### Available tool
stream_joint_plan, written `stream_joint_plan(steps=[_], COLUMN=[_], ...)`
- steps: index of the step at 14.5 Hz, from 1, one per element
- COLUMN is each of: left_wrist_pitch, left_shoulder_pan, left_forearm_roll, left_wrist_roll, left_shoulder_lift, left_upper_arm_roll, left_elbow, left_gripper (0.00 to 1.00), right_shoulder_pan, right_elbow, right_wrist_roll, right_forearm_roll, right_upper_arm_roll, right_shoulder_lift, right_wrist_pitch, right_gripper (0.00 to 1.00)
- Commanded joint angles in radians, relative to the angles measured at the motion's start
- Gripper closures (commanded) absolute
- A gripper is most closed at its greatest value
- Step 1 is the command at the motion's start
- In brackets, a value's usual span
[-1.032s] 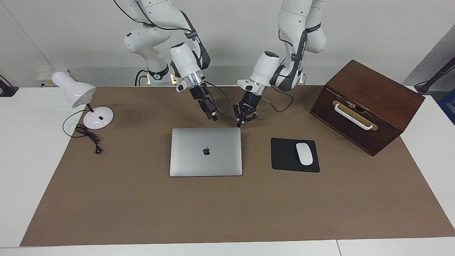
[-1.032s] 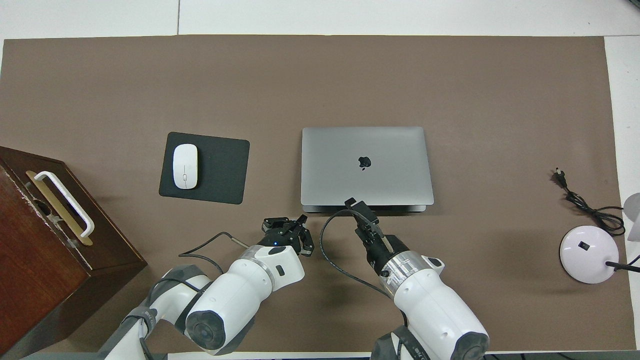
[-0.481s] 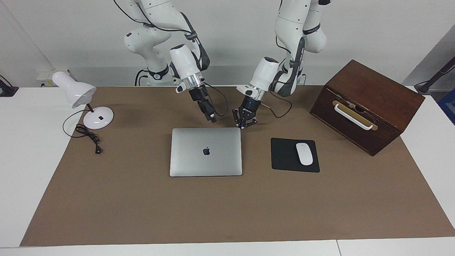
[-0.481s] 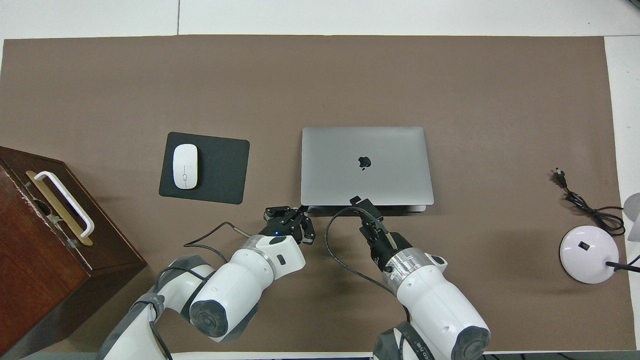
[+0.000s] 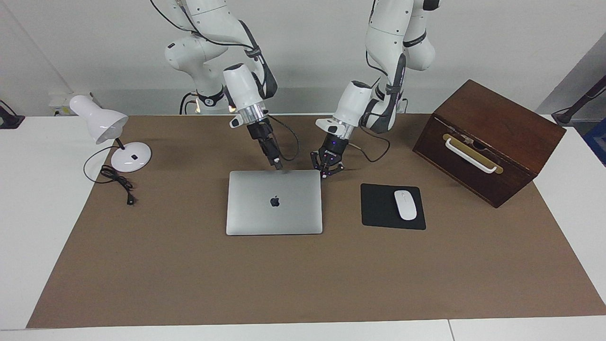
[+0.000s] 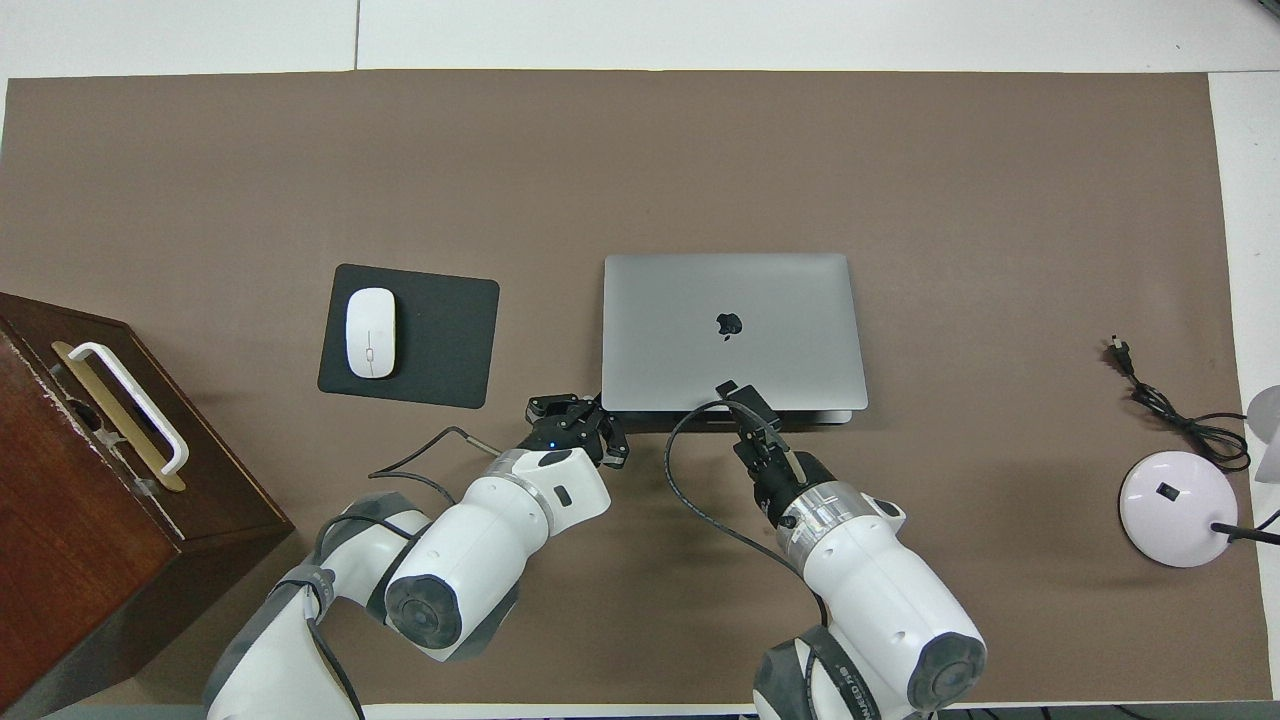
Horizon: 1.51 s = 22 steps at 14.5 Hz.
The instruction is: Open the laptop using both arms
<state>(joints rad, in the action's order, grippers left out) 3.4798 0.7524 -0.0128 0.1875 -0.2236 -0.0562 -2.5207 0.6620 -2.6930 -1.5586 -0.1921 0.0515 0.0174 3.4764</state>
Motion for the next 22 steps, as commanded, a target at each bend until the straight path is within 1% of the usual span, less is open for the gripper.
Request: stream_joint_plan(steps=[1,4,14,22], left_wrist_pitch=[0.019,0.019,0.021,0.021], left_shoulder_pan=[0.001,0.001,0.010,0.018], left_forearm_roll=[0.005,0.005,0.002,0.002], left_wrist_roll=[-0.020,-0.020,-0.020,-0.020], left_shoulder_lift=[-0.057,-0.075,-0.079,-0.083], left_upper_arm_roll=[-0.013,-0.013,-0.013,-0.013], left_elbow=[0.042,0.056,0.057,0.056], left_gripper=[1.00,1.00,1.00,1.00], right_shoulder_pan=[-0.009,-0.009,-0.009,-0.024], right_elbow=[0.019,0.019,0.021,0.052], right_wrist_roll=[0.032,0.032,0.031,0.029], right_forearm_roll=[-0.018,-0.018,-0.018,-0.018], right_upper_arm_roll=[-0.010,-0.010,-0.010,-0.010], right_shoulder_lift=[0.030,0.030,0.030,0.044], right_wrist_pitch=[0.030,0.029,0.029,0.021], right_gripper=[0.00,0.00,0.00,0.00])
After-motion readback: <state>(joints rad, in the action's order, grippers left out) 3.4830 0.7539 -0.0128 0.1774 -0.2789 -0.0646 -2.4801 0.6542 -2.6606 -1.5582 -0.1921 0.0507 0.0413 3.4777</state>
